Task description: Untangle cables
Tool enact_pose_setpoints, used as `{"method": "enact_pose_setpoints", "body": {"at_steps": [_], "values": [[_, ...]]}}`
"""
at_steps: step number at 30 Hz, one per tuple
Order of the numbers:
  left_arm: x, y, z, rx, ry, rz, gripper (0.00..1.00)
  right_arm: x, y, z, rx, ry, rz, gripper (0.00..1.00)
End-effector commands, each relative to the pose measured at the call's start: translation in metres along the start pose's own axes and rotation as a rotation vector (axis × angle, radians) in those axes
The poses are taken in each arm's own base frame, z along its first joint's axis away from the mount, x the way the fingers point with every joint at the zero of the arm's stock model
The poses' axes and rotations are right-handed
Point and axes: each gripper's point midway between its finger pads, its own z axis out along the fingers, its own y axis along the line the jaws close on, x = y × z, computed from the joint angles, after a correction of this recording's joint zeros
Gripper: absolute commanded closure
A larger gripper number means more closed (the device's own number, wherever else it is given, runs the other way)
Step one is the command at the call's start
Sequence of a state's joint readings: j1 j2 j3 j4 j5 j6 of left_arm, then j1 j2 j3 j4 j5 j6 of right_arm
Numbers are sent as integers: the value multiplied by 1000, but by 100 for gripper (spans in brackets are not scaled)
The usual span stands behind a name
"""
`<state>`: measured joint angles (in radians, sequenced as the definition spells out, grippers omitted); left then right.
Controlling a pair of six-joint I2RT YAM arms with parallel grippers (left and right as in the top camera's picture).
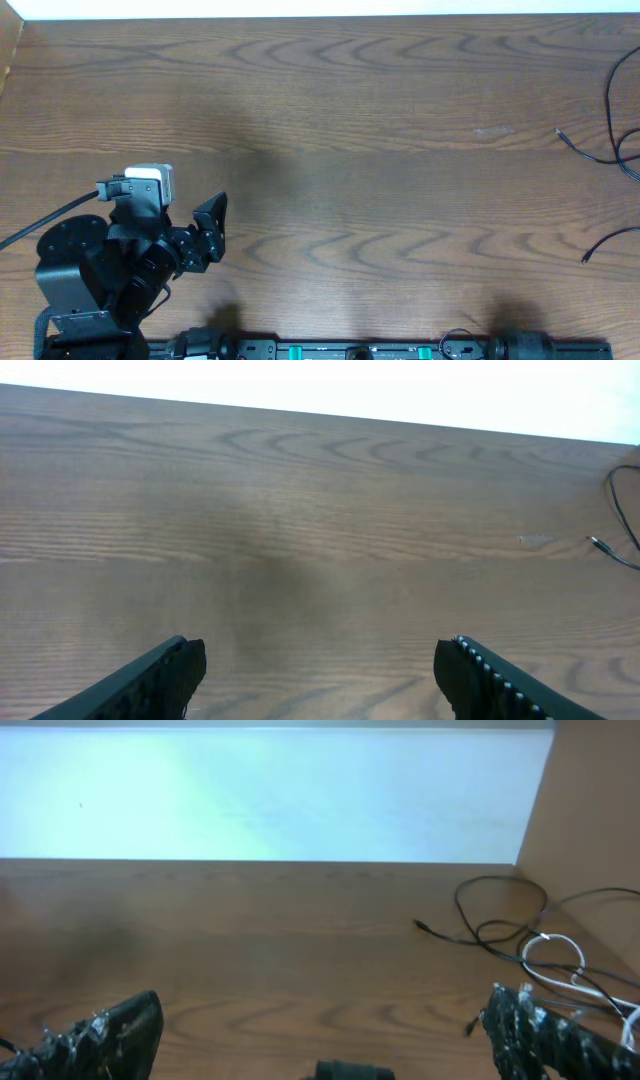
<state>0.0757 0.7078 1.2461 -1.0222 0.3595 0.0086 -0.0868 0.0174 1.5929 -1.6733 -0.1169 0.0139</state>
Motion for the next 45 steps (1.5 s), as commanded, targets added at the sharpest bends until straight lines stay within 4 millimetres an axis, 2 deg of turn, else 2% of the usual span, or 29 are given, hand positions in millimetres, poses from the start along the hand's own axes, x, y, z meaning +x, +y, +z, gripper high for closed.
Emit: {"method": "enact_pose_setpoints", "body": {"at_steps": [1,5,9,14,15,17,18,22,24,27,28,29,30,32,37,39,44,45], "values": [[-4,0,-4,-9,-15,24,21,-17,7,10,-43,-47,12,1],[-4,0,-4,-9,-14,23,21,-66,7,20,-57,-230,79,1],[-4,0,-4,-9,-14,23,21,-102,6,33,-67,-364,60,1],[-4,0,-4,-9,-14,23,21,-122,2,63,-85,-439,104,1],[-4,0,-4,-9,-14,23,21,-125,0,79,-85,-456,108,1],[-4,0,-4,-9,-14,23,21,-127,-3,95,-82,-474,107,1],[-4,0,-4,-9,-14,23,21,-128,-5,114,-87,-503,111,1],[-3,0,-4,-9,-10,22,21,-128,-10,151,-101,-582,116,1],[-2,0,-4,-9,-7,22,21,-124,-12,168,-106,-622,113,1],[-2,0,-4,-9,-7,22,21,-105,-16,198,-114,-682,106,1],[-2,0,-4,-9,-7,21,21,-101,-17,203,-113,-686,106,1],[-2,0,-4,-9,-7,21,21,-86,-21,217,-103,-682,111,1],[-2,0,-4,-9,-7,22,21,-62,-24,236,-92,-654,118,1],[-2,0,-4,-9,-7,21,21,-33,-27,255,-95,-616,143,1],[-2,0,-4,-9,-7,22,21,13,-31,278,-93,-591,173,1],[-2,0,-4,-9,-7,22,21,32,-35,288,-75,-525,185,1],[-2,0,-4,-9,-7,22,21,46,-41,296,-36,-463,197,1],[-2,0,-4,-9,-7,22,21,57,-45,301,-11,-415,207,1]]}}
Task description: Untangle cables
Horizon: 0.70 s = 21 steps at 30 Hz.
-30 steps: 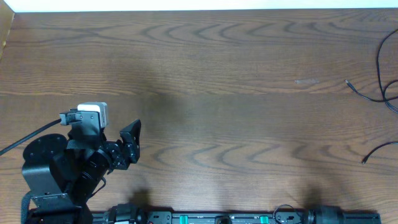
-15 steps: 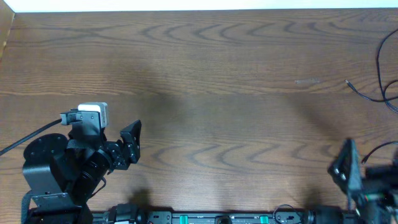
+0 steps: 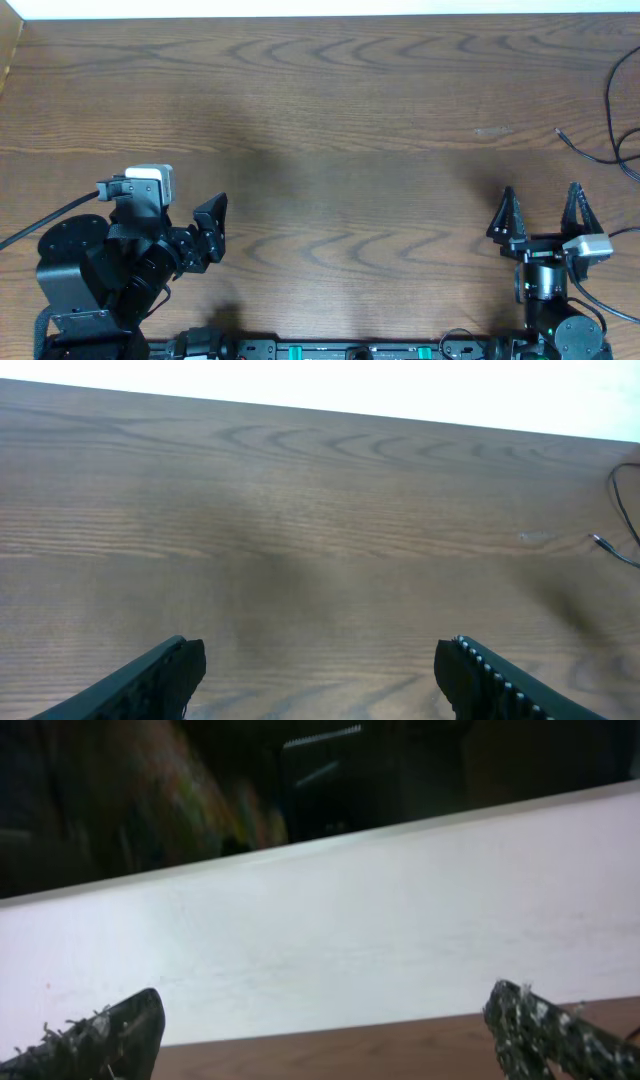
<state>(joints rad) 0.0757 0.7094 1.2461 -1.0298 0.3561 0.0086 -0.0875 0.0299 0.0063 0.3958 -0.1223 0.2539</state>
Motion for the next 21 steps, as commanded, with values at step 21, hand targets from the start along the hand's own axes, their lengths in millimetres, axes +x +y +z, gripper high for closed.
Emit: {"method": "enact_pose_setpoints", "body": {"at_steps": [21], "values": [[8,2,3,-7,-5,28,21,116,-33,-28,181,478,123,1]]}}
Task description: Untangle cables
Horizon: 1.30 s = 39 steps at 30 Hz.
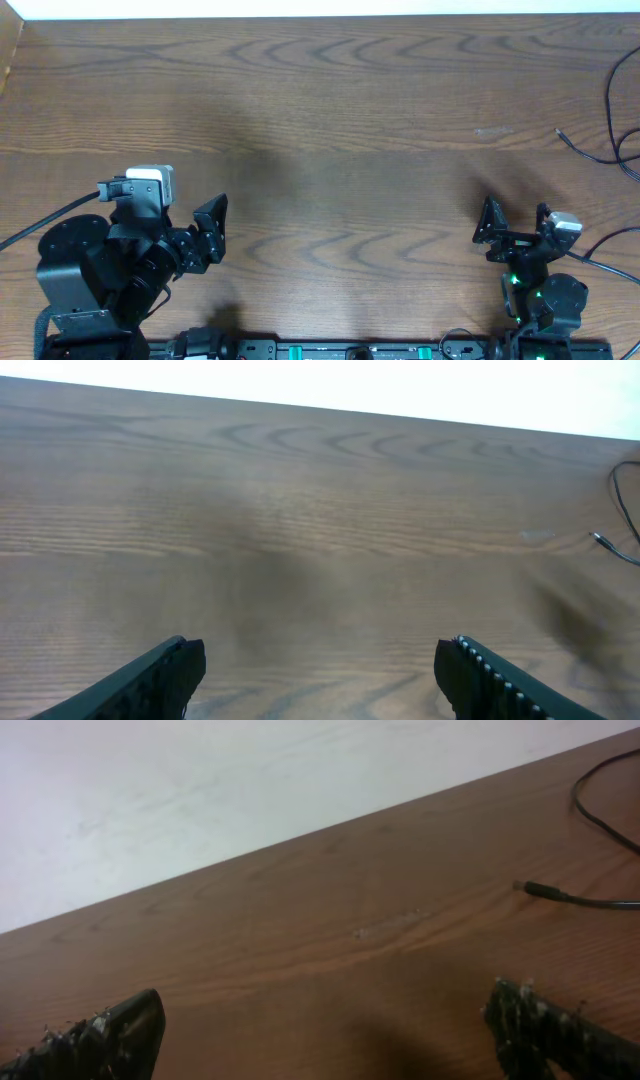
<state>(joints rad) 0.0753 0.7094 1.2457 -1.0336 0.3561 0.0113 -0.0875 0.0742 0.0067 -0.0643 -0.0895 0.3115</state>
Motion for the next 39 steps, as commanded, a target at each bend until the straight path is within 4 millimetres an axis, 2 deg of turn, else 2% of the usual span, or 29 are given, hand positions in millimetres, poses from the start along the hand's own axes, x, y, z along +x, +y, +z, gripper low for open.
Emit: {"method": "enact_pose_setpoints", "body": {"at_steps": [1,5,9,12,15,18,20,26,27,31,35,39], "values": [[10,3,4,-7,-16,28,21,2,-2,0,7,6,15,1],[22,8,8,-23,-81,23,21,2,-2,0,7,6,15,1],[48,29,11,-122,-109,-64,21,2,-2,0,7,6,15,1],[62,28,8,-112,-137,-126,21,2,-2,0,7,6,15,1],[65,26,0,-106,-174,-122,21,2,-2,0,7,6,15,1],[68,26,-1,-96,-182,-191,21,2,-2,0,7,6,15,1],[74,28,8,-93,-164,-221,21,2,-2,0,7,6,15,1],[90,25,53,0,-142,-179,21,2,-2,0,7,7,15,1],[91,25,67,34,-165,-168,21,2,-2,0,7,6,15,1],[77,18,83,118,-276,-118,21,2,-2,0,7,7,15,1],[64,13,89,171,-380,-69,21,2,-2,0,7,6,15,1],[62,13,91,157,-416,30,21,2,-2,0,7,6,15,1]]}}
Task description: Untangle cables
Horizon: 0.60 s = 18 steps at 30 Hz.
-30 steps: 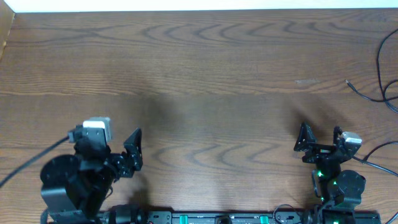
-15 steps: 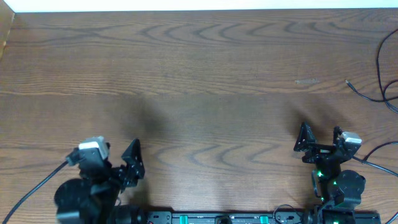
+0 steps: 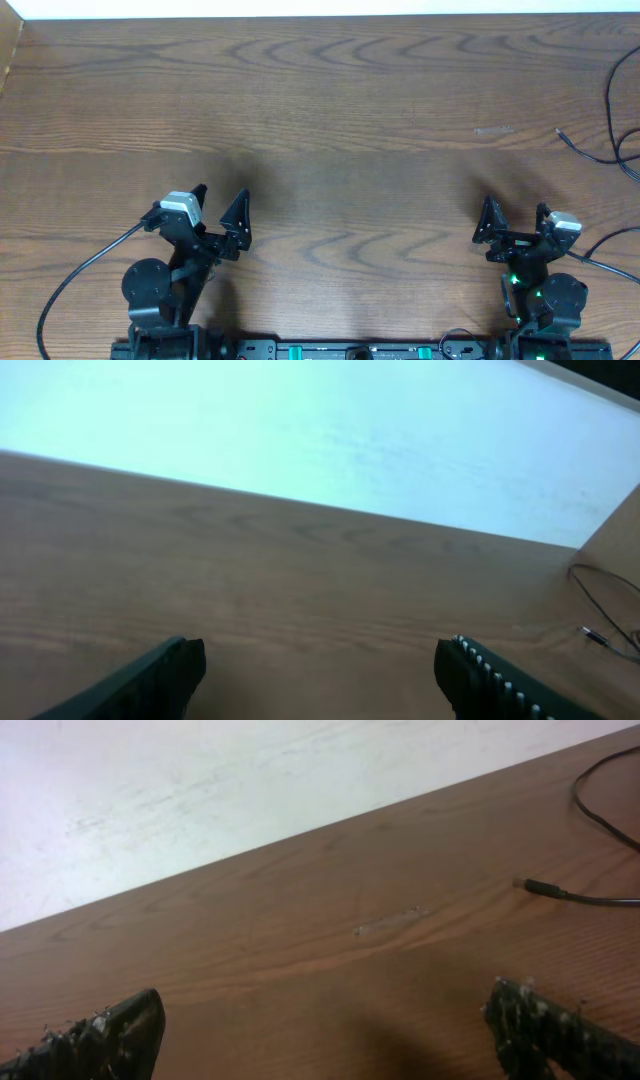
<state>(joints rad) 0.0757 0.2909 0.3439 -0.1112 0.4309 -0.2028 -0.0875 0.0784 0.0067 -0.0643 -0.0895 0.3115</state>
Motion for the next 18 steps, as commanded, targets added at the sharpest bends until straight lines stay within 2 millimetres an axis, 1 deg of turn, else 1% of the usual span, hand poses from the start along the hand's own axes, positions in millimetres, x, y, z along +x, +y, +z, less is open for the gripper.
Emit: {"method": "enact_pose_setpoints", "body": {"at_steps": [1,2,4,5,12,18], "values": [[2,-5,2,36,-11,109,21,1,-1,0,6,3,15,1],[8,-2,3,35,-7,151,21,1,-1,0,6,2,15,1],[15,0,4,33,1,190,21,1,-1,0,6,3,15,1],[18,0,3,34,-5,238,21,1,-1,0,6,2,15,1],[25,2,1,39,-103,434,21,1,-1,0,6,2,15,1],[35,6,3,29,-156,547,21,1,-1,0,6,2,15,1]]}}
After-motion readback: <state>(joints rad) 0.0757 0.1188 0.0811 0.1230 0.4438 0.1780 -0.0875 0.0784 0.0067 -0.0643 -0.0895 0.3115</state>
